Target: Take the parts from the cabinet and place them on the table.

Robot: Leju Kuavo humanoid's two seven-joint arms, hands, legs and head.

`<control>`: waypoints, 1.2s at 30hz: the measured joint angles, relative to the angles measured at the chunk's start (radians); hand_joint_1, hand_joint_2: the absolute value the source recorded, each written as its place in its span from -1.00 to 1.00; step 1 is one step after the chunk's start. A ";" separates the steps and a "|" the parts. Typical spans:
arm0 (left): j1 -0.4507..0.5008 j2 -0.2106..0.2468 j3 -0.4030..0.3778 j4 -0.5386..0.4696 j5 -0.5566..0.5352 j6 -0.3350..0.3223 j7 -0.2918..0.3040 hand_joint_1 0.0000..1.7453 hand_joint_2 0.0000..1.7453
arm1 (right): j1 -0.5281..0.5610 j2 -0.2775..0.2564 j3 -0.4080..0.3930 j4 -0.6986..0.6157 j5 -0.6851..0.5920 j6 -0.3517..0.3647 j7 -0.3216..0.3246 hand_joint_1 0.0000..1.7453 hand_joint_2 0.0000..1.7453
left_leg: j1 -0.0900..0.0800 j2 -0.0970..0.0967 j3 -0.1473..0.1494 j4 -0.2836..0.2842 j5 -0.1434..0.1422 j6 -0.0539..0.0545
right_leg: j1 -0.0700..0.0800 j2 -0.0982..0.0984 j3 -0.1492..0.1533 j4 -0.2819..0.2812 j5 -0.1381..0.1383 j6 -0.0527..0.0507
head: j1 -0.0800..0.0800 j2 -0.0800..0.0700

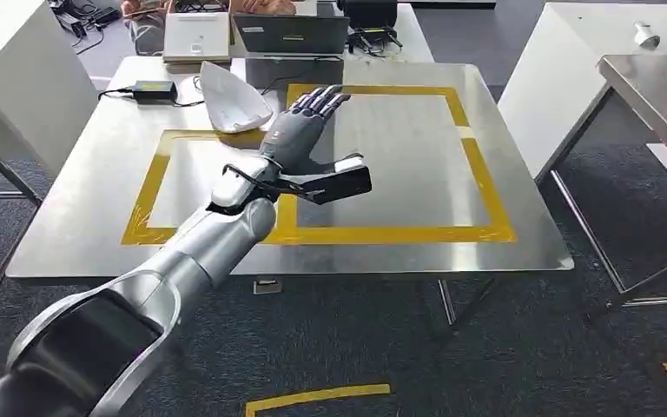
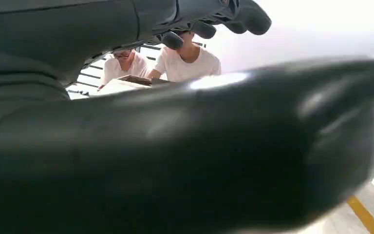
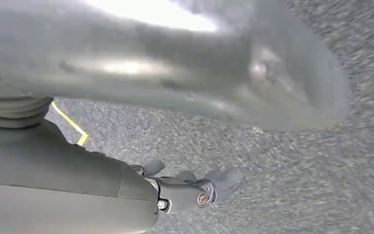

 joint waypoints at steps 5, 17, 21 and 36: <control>0.001 -0.008 0.001 -0.003 -0.010 -0.006 -0.002 -1.00 -1.00 | -0.006 -0.002 0.009 -0.003 0.023 -0.014 0.007 -1.00 -1.00 | -0.010 0.000 -0.036 -0.011 0.053 -0.010 | 0.034 0.000 0.216 -0.291 0.024 -0.044 | -0.004 0.000; 0.032 -0.005 0.003 0.013 -0.045 -0.002 -0.016 -1.00 -1.00 | 0.011 0.026 0.043 -0.002 0.061 -0.017 0.110 -1.00 -1.00 | 0.002 0.007 0.017 0.175 -0.060 -0.062 | 0.014 -0.010 0.078 -0.334 0.182 -0.051 | -0.015 0.000; 0.026 -0.013 0.005 0.010 -0.052 0.006 -0.010 -1.00 -1.00 | 0.011 0.029 0.047 -0.002 0.064 -0.008 0.085 -1.00 -1.00 | -0.005 0.005 0.156 -0.032 -0.122 -0.034 | 0.015 -0.011 0.053 -0.317 0.216 -0.026 | -0.017 0.000; 0.042 0.102 0.052 0.011 -0.061 0.035 -0.029 -1.00 -1.00 | 0.008 0.034 0.095 0.000 0.116 0.024 0.051 -1.00 -1.00 | 0.004 0.013 -0.005 -0.033 0.056 -0.038 | 0.002 0.015 0.213 -0.304 0.042 -0.005 | -0.015 0.000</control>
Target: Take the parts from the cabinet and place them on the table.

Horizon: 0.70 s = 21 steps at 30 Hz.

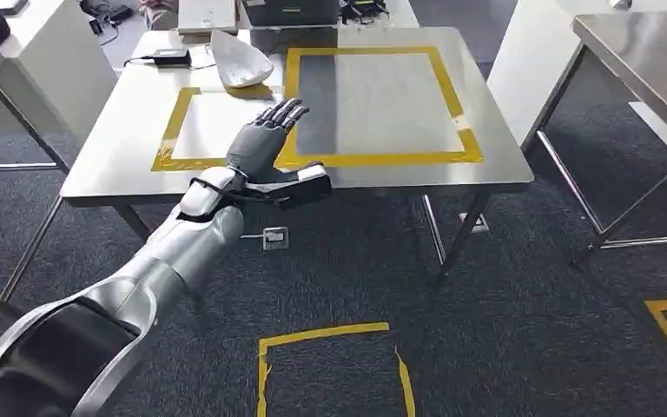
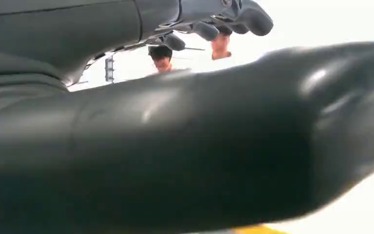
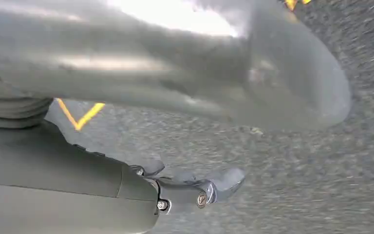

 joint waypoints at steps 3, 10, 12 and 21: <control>0.006 0.030 0.010 0.001 0.002 0.004 -0.015 -1.00 -1.00 | 0.001 0.000 0.006 0.000 0.002 0.003 -0.002 -1.00 -1.00 | 0.005 -0.001 -0.007 -0.015 0.022 -0.022 | -0.002 -0.002 -0.015 -0.013 0.023 -0.029 | 0.000 0.000; 0.029 0.058 0.025 0.005 0.004 0.007 -0.015 -1.00 -1.00 | 0.003 0.003 0.013 0.001 0.002 0.004 -0.002 -1.00 -1.00 | 0.002 -0.001 -0.046 0.289 -0.170 -0.021 | 0.015 -0.009 -0.120 -0.010 0.114 -0.056 | -0.018 0.000; 0.030 0.058 0.027 0.005 0.006 0.008 -0.014 -1.00 -1.00 | 0.003 0.005 0.013 0.001 -0.005 0.006 -0.002 -1.00 -1.00 | -0.005 -0.002 0.064 0.165 -0.119 -0.003 | 0.020 -0.009 -0.149 -0.006 0.135 -0.055 | -0.021 0.000; 0.030 -0.005 0.050 -0.006 0.018 0.010 -0.029 -1.00 -1.00 | 0.008 0.015 0.012 0.002 -0.025 0.012 0.011 -1.00 -1.00 | -0.006 0.002 0.120 -0.030 -0.092 0.044 | 0.010 -0.004 -0.197 0.076 0.051 0.004 | -0.026 0.000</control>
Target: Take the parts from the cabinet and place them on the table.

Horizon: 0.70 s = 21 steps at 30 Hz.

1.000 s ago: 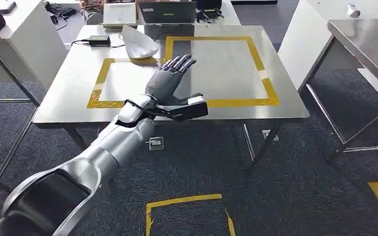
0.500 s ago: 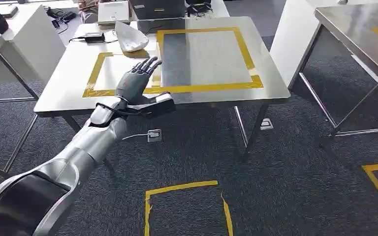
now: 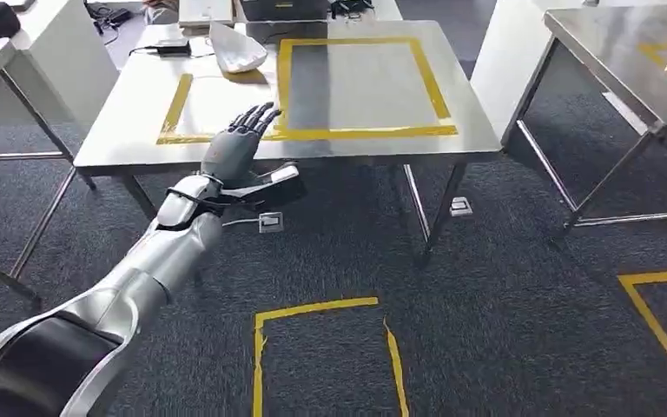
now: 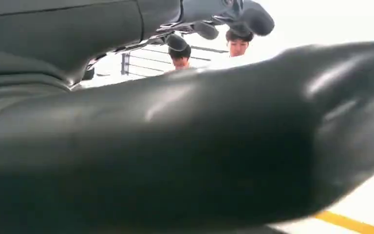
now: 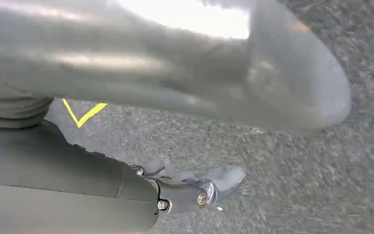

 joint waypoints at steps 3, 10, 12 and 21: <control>-0.001 -0.037 0.002 0.002 0.000 -0.014 0.003 -1.00 -1.00 | -0.004 -0.004 -0.002 0.000 -0.004 -0.003 -0.003 -1.00 -1.00 | 0.002 0.000 -0.051 0.003 0.040 -0.005 | -0.012 -0.001 -0.026 0.194 -0.090 0.021 | 0.002 0.000; -0.008 -0.095 0.005 0.002 0.003 -0.019 -0.019 -1.00 -1.00 | -0.007 -0.008 -0.003 0.000 -0.011 -0.010 0.000 -1.00 -1.00 | 0.010 0.004 -0.127 0.028 0.093 -0.050 | -0.019 0.003 0.198 -0.079 -0.063 0.006 | 0.003 0.000; -0.009 -0.105 0.007 0.003 0.010 -0.018 -0.030 -1.00 -1.00 | -0.005 -0.010 -0.003 0.000 -0.011 -0.011 0.002 -1.00 -1.00 | 0.014 0.004 -0.125 0.012 0.111 -0.066 | -0.017 0.003 0.190 -0.078 -0.049 -0.020 | 0.002 0.000; -0.006 -0.104 0.015 0.008 0.015 -0.018 -0.035 -1.00 1.00 | -0.003 -0.011 -0.010 0.000 -0.013 -0.012 0.001 -1.00 1.00 | 0.003 0.000 -0.111 0.191 -0.037 -0.051 | 0.003 0.000 0.117 -0.080 0.022 -0.051 | -0.015 0.000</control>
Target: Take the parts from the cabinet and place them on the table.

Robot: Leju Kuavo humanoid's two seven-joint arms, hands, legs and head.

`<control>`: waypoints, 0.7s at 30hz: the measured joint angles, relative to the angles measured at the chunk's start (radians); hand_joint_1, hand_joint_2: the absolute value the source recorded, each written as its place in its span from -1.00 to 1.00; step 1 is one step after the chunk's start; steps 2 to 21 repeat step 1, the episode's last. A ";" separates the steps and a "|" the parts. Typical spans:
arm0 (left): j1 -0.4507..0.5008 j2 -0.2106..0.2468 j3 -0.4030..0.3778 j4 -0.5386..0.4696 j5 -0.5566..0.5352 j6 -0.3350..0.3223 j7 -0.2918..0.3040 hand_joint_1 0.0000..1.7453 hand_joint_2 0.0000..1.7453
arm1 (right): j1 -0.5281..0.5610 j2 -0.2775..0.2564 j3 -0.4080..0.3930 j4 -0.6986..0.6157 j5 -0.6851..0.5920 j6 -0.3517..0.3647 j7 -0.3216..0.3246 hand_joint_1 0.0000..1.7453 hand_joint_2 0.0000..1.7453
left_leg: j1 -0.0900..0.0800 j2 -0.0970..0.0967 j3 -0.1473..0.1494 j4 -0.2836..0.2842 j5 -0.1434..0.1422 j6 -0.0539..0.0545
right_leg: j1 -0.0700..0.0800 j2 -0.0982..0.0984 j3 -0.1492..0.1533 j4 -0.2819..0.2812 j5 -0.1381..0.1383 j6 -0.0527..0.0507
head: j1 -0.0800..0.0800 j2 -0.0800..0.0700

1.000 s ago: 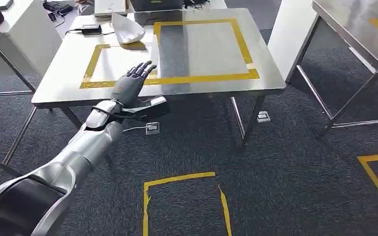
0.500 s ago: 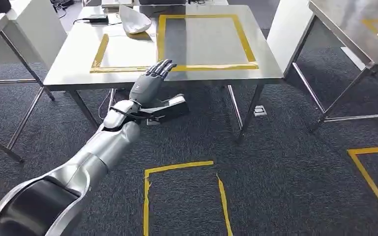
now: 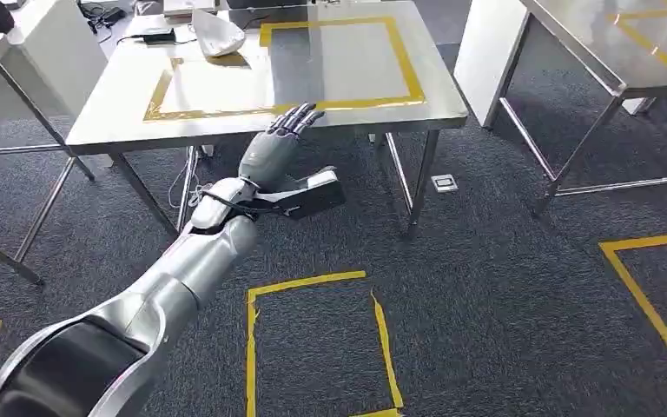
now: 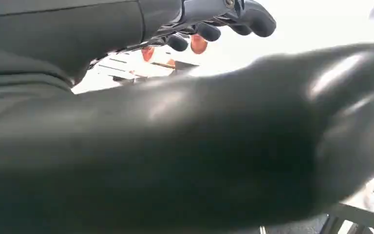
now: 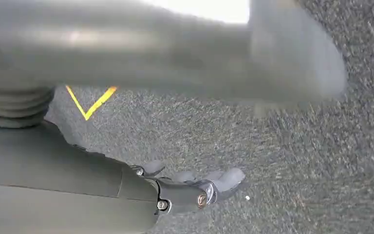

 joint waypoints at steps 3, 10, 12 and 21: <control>-0.002 -0.001 0.000 -0.002 0.000 0.000 -0.005 -1.00 1.00 | 0.000 0.000 0.000 0.000 0.000 0.000 -0.001 -1.00 1.00 | -0.007 -0.002 0.068 -0.096 0.019 0.015 | 0.002 0.000 -0.001 0.000 0.004 0.001 | 0.000 0.000; -0.002 -0.001 0.000 -0.002 0.000 0.000 -0.005 -1.00 1.00 | 0.000 0.000 0.000 0.000 0.000 0.000 -0.001 -1.00 1.00 | -0.007 -0.002 0.068 -0.096 0.019 0.015 | 0.002 0.000 -0.001 0.000 0.004 0.001 | 0.000 0.000; -0.002 -0.001 0.000 -0.002 0.000 0.000 -0.005 -1.00 1.00 | 0.000 0.000 0.000 0.000 0.000 0.000 -0.001 -1.00 1.00 | -0.007 -0.002 0.068 -0.096 0.019 0.015 | 0.002 0.000 -0.001 0.000 0.004 0.001 | 0.000 0.000; -0.002 -0.001 0.000 -0.002 0.000 0.000 -0.005 -1.00 1.00 | 0.000 0.000 0.000 0.000 0.000 0.000 -0.001 -1.00 1.00 | -0.007 -0.002 0.068 -0.096 0.019 0.015 | 0.002 0.000 -0.001 0.000 0.004 0.001 | 0.000 0.000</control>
